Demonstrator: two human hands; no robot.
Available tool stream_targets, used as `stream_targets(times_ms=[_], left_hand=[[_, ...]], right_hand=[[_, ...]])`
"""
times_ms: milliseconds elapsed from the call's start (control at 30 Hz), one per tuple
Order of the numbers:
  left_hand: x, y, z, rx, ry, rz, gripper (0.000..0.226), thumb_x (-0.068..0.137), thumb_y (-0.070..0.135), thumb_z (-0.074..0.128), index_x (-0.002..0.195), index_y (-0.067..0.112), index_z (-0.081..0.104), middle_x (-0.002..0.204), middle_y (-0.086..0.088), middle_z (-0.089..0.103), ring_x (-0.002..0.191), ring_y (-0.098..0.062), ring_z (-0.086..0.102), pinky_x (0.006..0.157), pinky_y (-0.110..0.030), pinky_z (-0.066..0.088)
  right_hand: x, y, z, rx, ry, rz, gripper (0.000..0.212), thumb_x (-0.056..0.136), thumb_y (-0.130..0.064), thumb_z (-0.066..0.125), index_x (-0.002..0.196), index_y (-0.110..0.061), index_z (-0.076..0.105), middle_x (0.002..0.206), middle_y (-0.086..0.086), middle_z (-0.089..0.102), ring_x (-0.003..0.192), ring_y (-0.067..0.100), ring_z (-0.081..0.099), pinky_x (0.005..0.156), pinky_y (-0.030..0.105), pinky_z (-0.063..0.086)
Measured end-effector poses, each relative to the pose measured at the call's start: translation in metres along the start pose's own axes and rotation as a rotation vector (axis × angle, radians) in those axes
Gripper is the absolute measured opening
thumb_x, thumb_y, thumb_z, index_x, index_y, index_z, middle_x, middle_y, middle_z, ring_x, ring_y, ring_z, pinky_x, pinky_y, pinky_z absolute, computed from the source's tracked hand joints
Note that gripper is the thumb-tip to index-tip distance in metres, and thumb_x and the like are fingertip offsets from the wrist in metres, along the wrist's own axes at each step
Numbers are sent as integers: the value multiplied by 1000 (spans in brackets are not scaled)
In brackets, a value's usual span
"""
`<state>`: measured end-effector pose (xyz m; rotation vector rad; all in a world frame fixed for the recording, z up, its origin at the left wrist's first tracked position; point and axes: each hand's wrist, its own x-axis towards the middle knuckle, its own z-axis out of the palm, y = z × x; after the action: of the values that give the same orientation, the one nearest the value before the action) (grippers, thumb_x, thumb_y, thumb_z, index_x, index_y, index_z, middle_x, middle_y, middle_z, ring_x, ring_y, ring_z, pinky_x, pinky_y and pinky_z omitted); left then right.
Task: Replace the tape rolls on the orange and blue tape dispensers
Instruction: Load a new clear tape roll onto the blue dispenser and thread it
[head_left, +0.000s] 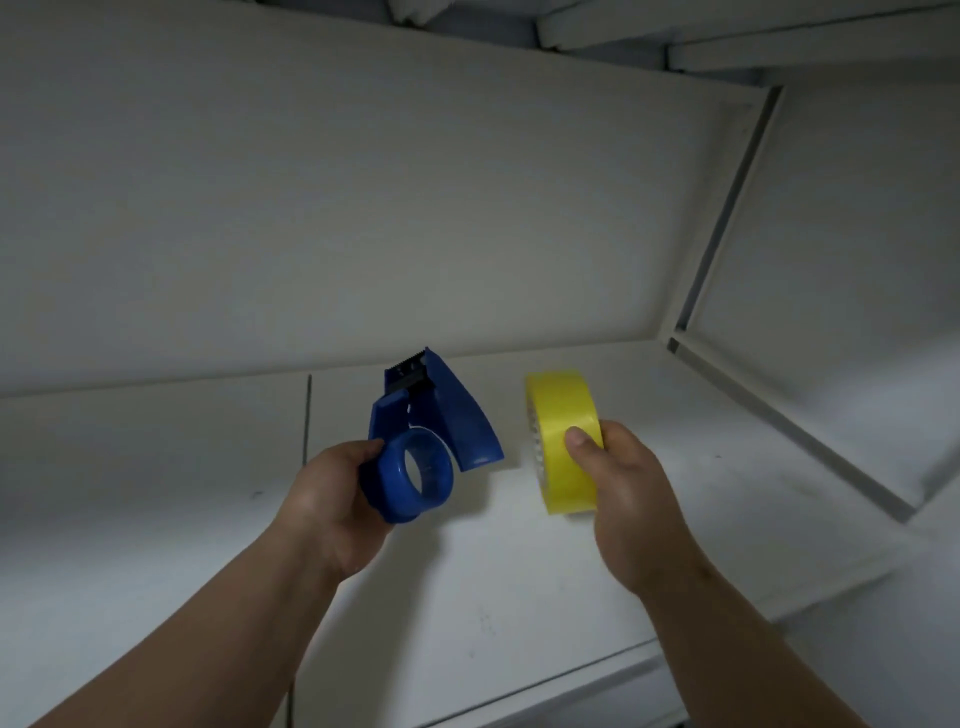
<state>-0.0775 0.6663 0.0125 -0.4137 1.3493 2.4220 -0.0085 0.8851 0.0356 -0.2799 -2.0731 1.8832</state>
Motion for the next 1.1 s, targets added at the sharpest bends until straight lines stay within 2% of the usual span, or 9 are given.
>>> stream_targets(times_ms=[167,233,333,433,533,700,833,933,1100], left_hand=[[-23,29,-43,-25,-20,11,22,96,12,44,108,7,62,73,-9,76,69,-25,68,64,-38,51],[-35,38,-60,-6,-26,24,25,96,12,43,111,5,62,82,-11,77,71,-26,69,68,-40,53],[-52,47,-86,21,-9,55,29,97,15,45,117,4,63,103,-16,75,89,-32,67,93,-47,50],[-69,56,-113,39,14,72,30,97,17,47,117,3,63,108,-19,74,93,-33,67,92,-46,49],[-83,65,-137,34,37,77,29,98,20,47,113,4,65,105,-18,74,95,-34,65,103,-51,44],[-107,79,-161,20,73,109,25,97,19,49,108,3,65,99,-17,71,91,-33,63,90,-46,46],[-121,80,-170,16,73,123,30,99,20,46,115,1,63,112,-24,72,106,-41,66,102,-53,48],[-132,77,-174,16,55,149,33,98,25,48,113,2,68,107,-24,74,104,-41,69,99,-56,50],[-146,71,-180,-50,12,158,48,97,48,44,113,13,72,112,-18,75,106,-35,70,102,-52,48]], right_hand=[[-51,-18,79,196,-210,-64,25,85,-33,55,100,-16,64,95,8,69,89,23,62,80,42,47],[-69,-17,111,172,-225,-91,26,83,-34,55,101,-18,63,96,7,69,87,20,62,76,37,48],[-97,-13,153,66,-212,-162,27,82,-35,55,103,-20,61,95,8,68,86,23,62,74,33,50],[-121,-10,187,-33,-189,-231,31,81,-35,54,107,-17,58,93,11,64,84,26,60,75,37,50],[-137,-8,214,-93,-192,-291,31,83,-35,51,107,-16,56,92,9,62,82,22,59,73,38,51],[-152,-6,240,-90,-220,-357,32,84,-46,50,105,-23,55,90,5,60,77,17,58,67,31,50],[-157,-2,245,-164,-334,-393,34,82,-56,46,108,-35,51,101,-1,59,92,16,59,76,38,52],[-162,0,249,-216,-380,-428,32,83,-58,46,109,-39,48,107,-3,56,100,21,56,81,47,49],[-177,4,251,-208,-408,-463,30,85,-56,44,109,-39,45,108,-6,48,100,20,53,80,44,50]])
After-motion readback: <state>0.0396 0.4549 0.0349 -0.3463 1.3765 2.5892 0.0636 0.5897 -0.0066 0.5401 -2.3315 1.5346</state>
